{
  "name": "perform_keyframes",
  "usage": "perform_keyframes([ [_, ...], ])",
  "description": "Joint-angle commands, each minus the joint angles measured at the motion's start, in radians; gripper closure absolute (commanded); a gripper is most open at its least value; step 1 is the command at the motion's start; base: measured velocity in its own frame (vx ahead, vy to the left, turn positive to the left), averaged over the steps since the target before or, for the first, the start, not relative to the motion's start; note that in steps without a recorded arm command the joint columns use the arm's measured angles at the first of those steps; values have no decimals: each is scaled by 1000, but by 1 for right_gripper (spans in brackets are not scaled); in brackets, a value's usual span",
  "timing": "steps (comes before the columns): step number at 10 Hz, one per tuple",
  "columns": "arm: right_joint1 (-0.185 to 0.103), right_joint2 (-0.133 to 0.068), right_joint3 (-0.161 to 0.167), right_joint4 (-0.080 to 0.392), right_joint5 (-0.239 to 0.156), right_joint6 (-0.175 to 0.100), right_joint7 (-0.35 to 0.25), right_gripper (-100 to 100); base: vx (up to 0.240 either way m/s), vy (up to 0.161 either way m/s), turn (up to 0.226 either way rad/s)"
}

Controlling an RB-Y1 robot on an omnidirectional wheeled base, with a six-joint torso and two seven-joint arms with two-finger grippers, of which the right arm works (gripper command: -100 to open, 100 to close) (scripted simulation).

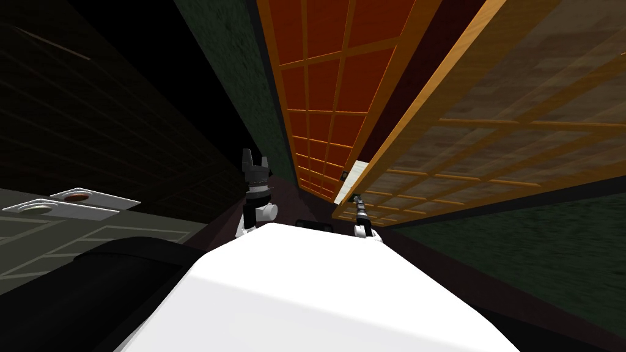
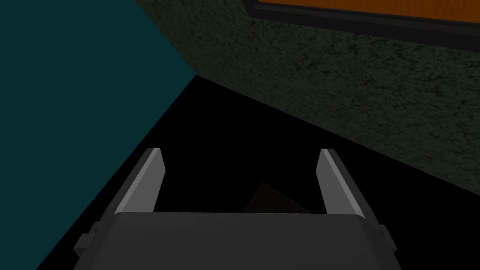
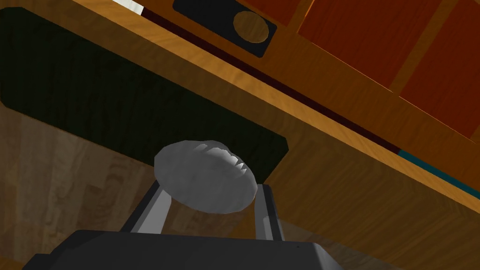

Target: Pull the door open

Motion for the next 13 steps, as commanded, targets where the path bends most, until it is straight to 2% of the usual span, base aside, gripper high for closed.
perform_keyframes([
  [1,-1,11,14,0,-6,-1,-28,100,-41,-25,48],
  [3,-2,9,31,-1,-44,-1,-93,100,-52,-33,85],
  [4,-2,9,31,-1,-44,-1,-112,100,-50,-28,43],
  [5,-2,8,40,-2,-64,-1,-146,100,-48,-29,87],
  [6,-2,8,40,-2,-64,-1,-153,100,-36,-25,40],
  [7,-2,7,50,-2,-83,-1,-189,100,-46,-22,69],
  [8,-2,7,50,-2,-83,-1,-195,100,-39,-13,45],
  [9,-2,6,59,-3,-103,-1,-234,100,-39,-19,64],
  [12,-3,5,68,-3,-123,-1,-279,100,-42,-22,62],
  [13,-3,4,77,-4,-143,0,-320,100,-46,-19,44],
])
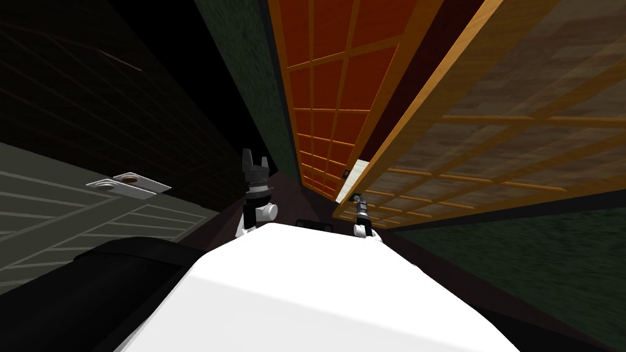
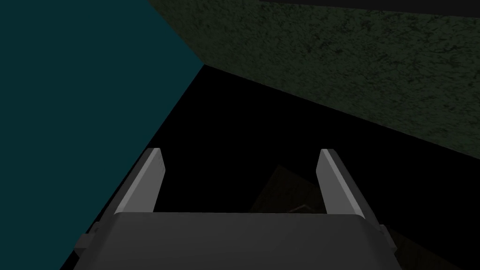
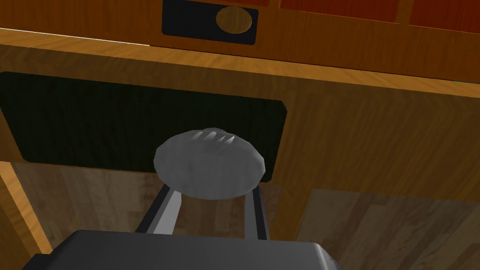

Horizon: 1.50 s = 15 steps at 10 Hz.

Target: Pull the door open

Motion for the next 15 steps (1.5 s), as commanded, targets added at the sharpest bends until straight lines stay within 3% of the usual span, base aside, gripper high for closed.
perform_keyframes([
  [1,2,17,26,-13,-24,-6,-50,100,-59,-30,101],
  [4,2,16,35,-13,-44,-6,-106,100,-46,-32,66],
  [6,1,14,53,-14,-83,-6,-172,100,-56,-25,96],
  [10,1,12,71,-15,-122,-5,-267,100,-46,-20,57],
  [15,0,10,89,-17,-160,-5,-356,100,-32,-19,59],
])
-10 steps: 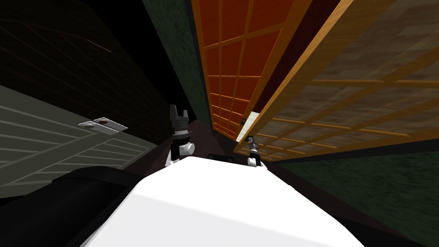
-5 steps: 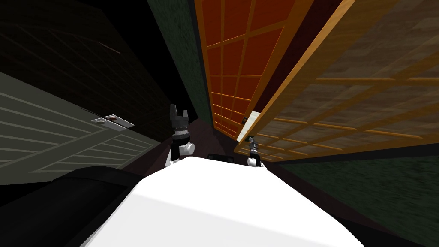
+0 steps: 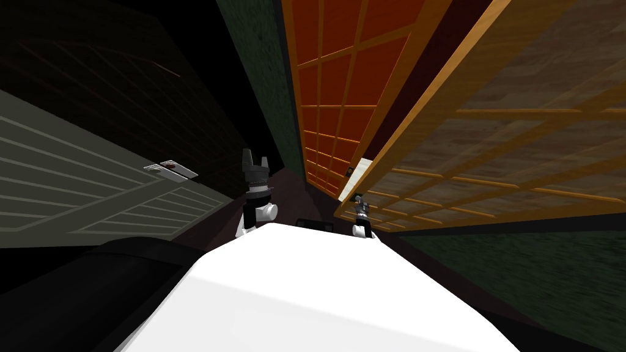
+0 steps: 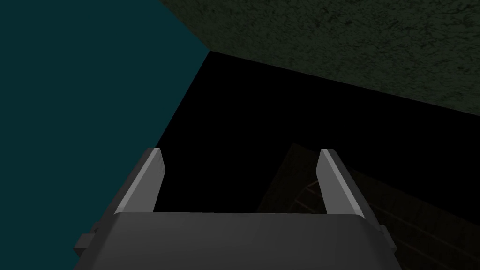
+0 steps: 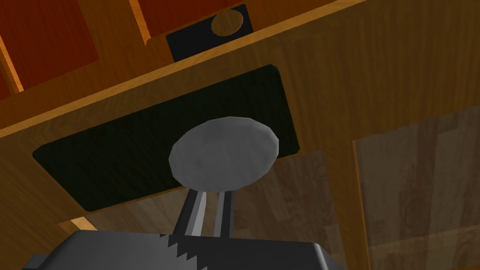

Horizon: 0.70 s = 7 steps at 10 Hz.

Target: Pull the door open

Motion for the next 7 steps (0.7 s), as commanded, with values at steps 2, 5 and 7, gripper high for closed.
perform_keyframes([
  [2,-34,12,15,26,4,-28,-13,100,-9,-4,-12],
  [5,-35,10,32,25,-34,-28,-89,100,-38,-16,69],
  [7,-19,6,25,28,-47,-9,-128,-100,-53,-33,18],
])
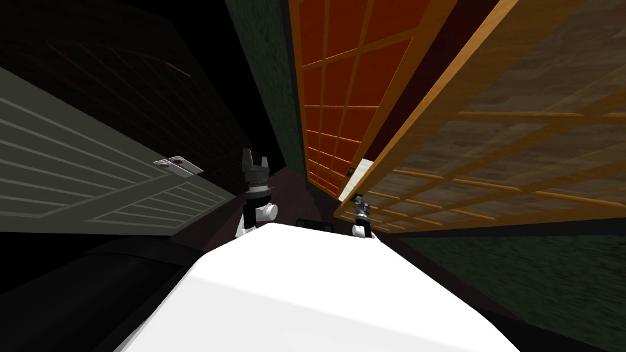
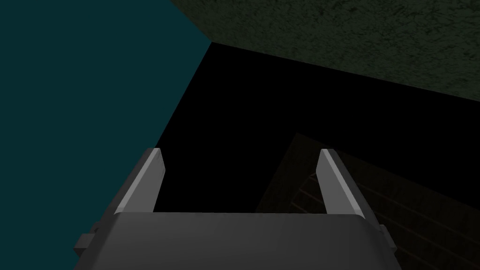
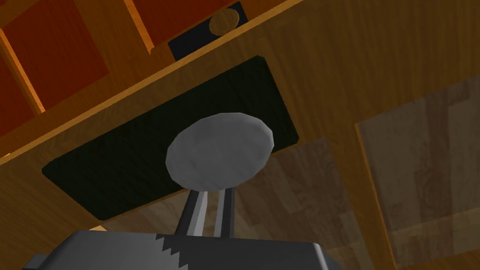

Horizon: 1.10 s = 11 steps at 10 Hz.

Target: Pull the door open

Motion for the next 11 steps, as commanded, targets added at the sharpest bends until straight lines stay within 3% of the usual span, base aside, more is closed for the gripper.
perform_keyframes([
  [1,-7,11,12,-4,-7,-7,-42,-100,-67,-15,-26],
  [11,-8,46,56,-36,-86,1,-312,-100,-76,-3,48],
])
